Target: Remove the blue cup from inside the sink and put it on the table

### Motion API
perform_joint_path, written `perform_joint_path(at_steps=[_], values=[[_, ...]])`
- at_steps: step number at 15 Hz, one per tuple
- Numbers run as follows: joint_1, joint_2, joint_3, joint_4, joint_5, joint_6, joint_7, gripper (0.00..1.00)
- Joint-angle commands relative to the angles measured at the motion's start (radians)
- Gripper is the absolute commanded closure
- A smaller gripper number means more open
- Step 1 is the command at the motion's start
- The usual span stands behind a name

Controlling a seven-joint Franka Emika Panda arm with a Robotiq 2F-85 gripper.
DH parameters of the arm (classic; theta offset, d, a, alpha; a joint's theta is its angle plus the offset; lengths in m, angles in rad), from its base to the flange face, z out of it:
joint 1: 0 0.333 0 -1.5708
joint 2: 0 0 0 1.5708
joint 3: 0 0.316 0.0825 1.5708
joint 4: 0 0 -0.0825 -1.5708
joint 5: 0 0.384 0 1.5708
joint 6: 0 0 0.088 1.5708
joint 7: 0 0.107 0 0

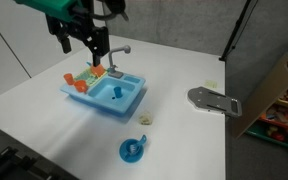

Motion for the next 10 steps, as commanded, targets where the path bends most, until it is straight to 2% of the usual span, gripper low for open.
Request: perform_joint_path(at_steps=[1, 7, 10], values=[[-0.014, 0.040, 0.063, 0.072, -0.061, -0.010, 0.110, 0.00], [-0.006, 0.131, 0.129, 0.175, -0.131, 0.003, 0.266, 0.00], [-0.001, 0.193, 0.148, 0.224, -0.135, 0.010, 0.298, 0.00]])
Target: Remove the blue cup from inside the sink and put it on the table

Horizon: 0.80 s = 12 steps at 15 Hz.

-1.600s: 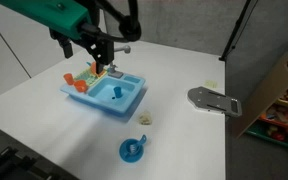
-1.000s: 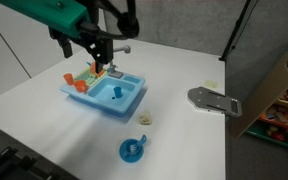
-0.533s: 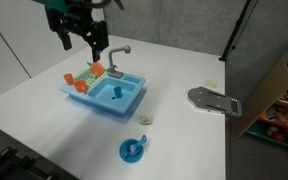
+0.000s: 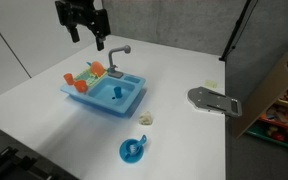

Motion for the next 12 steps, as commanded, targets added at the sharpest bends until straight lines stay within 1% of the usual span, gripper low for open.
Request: perform_joint_path(at_steps=[1, 5, 8, 12], values=[[-0.001, 0.095, 0.027, 0.087, -0.019, 0.006, 0.058, 0.00], [0.002, 0.182, 0.045, 0.141, -0.012, 0.059, 0.097, 0.00], [0.006, 0.245, 0.052, 0.172, -0.012, 0.122, 0.129, 0.00], [0.022, 0.331, 0.053, 0.210, -0.045, 0.171, 0.198, 0.00]])
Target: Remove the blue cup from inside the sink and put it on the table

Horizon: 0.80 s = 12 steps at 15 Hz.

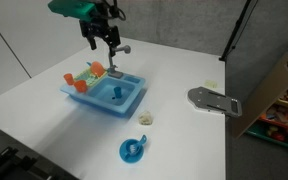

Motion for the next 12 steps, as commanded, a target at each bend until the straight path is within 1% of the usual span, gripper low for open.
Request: perform_joint_path(at_steps=[1, 7, 12], values=[[0.017, 0.090, 0.001, 0.066, -0.056, 0.022, 0.088, 0.00], [0.049, 0.216, -0.011, 0.124, -0.150, 0.009, 0.157, 0.00], [0.054, 0.309, -0.008, 0.173, -0.181, -0.007, 0.136, 0.00]])
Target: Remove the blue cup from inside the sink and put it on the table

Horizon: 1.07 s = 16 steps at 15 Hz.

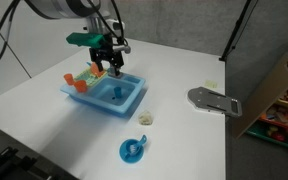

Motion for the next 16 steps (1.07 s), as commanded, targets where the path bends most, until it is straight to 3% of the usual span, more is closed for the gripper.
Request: perform_joint_path(at_steps=[1, 11, 16], values=[[0.010, 0.071, -0.007, 0.071, -0.021, -0.039, 0.004, 0.00], [0.004, 0.085, -0.002, 0.069, -0.002, -0.046, -0.001, 0.00], [0.005, 0.096, 0.009, 0.073, 0.003, 0.029, -0.013, 0.00]])
